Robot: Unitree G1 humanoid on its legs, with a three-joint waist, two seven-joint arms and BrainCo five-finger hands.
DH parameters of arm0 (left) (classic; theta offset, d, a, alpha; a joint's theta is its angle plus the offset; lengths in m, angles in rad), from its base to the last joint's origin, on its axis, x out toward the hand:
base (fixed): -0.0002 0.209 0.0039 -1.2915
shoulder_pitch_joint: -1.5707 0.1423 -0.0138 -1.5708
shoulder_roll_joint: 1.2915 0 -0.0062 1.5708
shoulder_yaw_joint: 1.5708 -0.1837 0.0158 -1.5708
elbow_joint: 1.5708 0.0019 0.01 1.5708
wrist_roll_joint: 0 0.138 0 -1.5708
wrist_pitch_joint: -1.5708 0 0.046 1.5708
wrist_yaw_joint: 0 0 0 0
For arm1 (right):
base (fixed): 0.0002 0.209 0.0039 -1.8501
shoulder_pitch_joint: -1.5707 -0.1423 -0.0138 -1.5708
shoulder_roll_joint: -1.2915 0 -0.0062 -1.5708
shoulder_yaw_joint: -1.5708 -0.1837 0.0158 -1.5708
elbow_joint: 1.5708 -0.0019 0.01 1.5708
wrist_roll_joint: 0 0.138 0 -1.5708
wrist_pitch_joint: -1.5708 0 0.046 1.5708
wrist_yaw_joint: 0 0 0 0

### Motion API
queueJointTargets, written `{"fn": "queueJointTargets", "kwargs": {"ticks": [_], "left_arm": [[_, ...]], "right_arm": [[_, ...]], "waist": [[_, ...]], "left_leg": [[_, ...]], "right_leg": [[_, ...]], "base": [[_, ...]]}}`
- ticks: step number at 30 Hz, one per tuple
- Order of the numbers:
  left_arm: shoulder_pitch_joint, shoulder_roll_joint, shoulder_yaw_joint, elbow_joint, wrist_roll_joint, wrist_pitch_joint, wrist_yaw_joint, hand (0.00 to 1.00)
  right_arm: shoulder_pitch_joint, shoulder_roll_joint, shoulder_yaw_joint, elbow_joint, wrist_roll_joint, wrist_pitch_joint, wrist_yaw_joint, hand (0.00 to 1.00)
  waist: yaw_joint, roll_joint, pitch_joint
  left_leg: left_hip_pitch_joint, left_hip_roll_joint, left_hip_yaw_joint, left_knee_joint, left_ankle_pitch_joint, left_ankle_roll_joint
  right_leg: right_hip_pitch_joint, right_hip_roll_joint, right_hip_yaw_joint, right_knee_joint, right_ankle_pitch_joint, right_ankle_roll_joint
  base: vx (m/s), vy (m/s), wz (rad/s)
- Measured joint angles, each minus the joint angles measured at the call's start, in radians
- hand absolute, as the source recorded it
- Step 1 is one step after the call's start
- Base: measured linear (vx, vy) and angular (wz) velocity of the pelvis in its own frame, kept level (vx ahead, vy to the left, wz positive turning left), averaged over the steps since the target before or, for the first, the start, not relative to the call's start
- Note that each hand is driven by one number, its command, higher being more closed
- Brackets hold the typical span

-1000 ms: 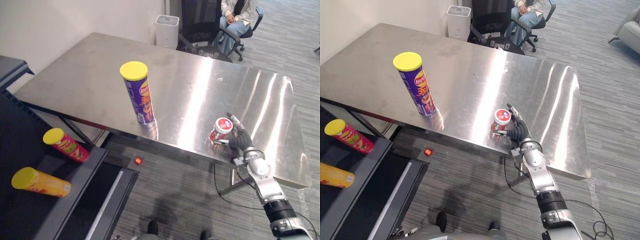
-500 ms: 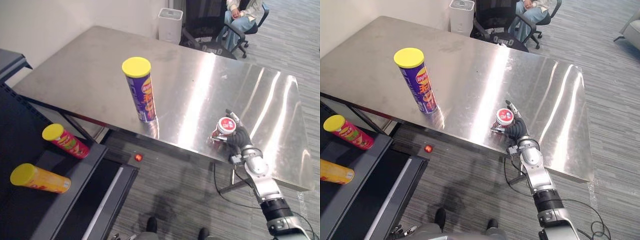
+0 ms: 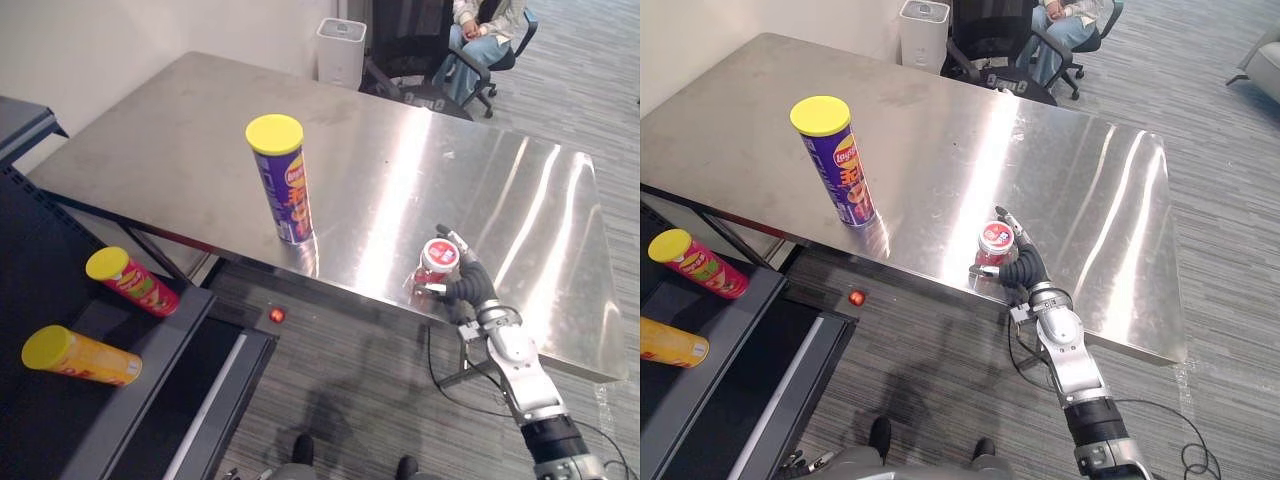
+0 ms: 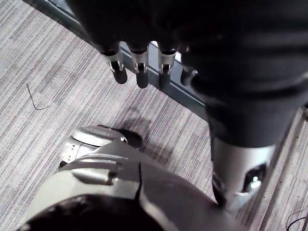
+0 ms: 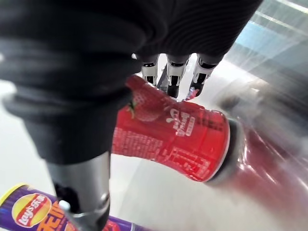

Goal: Put the gum and the chips on the shelf.

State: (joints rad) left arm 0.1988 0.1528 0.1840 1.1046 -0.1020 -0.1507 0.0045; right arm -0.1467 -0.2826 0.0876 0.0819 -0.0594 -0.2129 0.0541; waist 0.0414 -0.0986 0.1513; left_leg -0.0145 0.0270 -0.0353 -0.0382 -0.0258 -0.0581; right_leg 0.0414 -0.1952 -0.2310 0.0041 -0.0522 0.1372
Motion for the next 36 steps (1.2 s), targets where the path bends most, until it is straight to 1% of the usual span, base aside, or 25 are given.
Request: {"fn": "queueJointTargets", "kwargs": {"ticks": [1,10,15,18,23,25,30,36], "left_arm": [[0.000,0.000,0.000,0.000,0.000,0.000,0.000,0.00],[0.000,0.000,0.000,0.000,0.007,0.000,0.000,0.00],[0.000,-0.001,0.000,0.001,0.016,0.000,0.000,0.00],[0.000,-0.001,0.000,0.000,0.037,0.000,0.000,0.00],[0.000,-0.002,-0.001,0.001,0.039,0.000,0.000,0.00],[0.000,-0.002,-0.002,0.008,0.040,0.001,0.000,0.00],[0.000,-0.003,-0.002,0.009,0.046,0.001,0.000,0.00],[0.000,-0.003,0.001,0.009,0.068,0.001,0.000,0.00]], "right_arm": [[0.001,0.000,0.000,-0.004,0.000,0.000,0.000,1.00],[0.025,-0.001,-0.015,-0.071,-0.002,-0.005,-0.001,1.00],[0.034,-0.001,-0.042,-0.072,-0.003,-0.005,-0.002,1.00],[0.040,-0.001,-0.044,-0.072,-0.005,-0.005,-0.003,1.00],[0.041,0.001,-0.052,-0.065,-0.020,-0.004,-0.010,1.00],[0.056,0.009,-0.061,-0.051,-0.030,-0.004,-0.014,1.00],[0.055,0.009,-0.062,-0.039,-0.060,-0.005,-0.022,1.00],[0.042,0.007,-0.063,-0.038,-0.061,-0.004,-0.023,1.00]], "waist": [[0.000,0.000,0.000],[-0.001,0.003,-0.002],[-0.001,0.006,-0.004],[-0.001,0.011,-0.008],[-0.001,0.013,-0.010],[-0.001,0.017,-0.031],[0.000,0.019,-0.042],[0.000,0.019,-0.046]], "left_leg": [[0.000,0.000,0.001,0.002,0.000,0.000],[0.000,0.001,0.013,0.007,-0.001,-0.001],[0.000,0.001,0.016,0.008,0.000,-0.001],[0.000,0.001,0.017,0.009,0.000,-0.001],[0.000,0.001,0.018,0.012,0.000,-0.001],[0.000,0.001,0.020,0.013,0.000,-0.001],[0.000,0.000,0.019,0.013,0.001,0.000],[0.000,0.000,0.018,0.013,0.002,0.000]], "right_leg": [[0.000,0.000,0.002,0.000,0.000,0.000],[-0.003,0.000,0.016,0.000,0.001,0.002],[-0.004,0.000,0.019,0.000,0.001,0.003],[-0.004,0.000,0.019,0.000,0.002,0.003],[-0.004,0.000,0.020,0.000,0.007,0.003],[-0.004,0.000,0.021,0.000,0.009,0.003],[-0.005,0.000,0.020,-0.001,0.009,0.003],[-0.003,0.000,0.020,-0.001,0.009,0.003]], "base": [[0.00,0.000,-0.04],[0.00,0.000,-0.03],[0.00,0.000,0.00],[0.00,0.000,0.00],[-0.01,0.001,-0.01],[-0.03,0.002,-0.03],[0.00,0.000,0.00],[0.00,0.000,0.00]]}}
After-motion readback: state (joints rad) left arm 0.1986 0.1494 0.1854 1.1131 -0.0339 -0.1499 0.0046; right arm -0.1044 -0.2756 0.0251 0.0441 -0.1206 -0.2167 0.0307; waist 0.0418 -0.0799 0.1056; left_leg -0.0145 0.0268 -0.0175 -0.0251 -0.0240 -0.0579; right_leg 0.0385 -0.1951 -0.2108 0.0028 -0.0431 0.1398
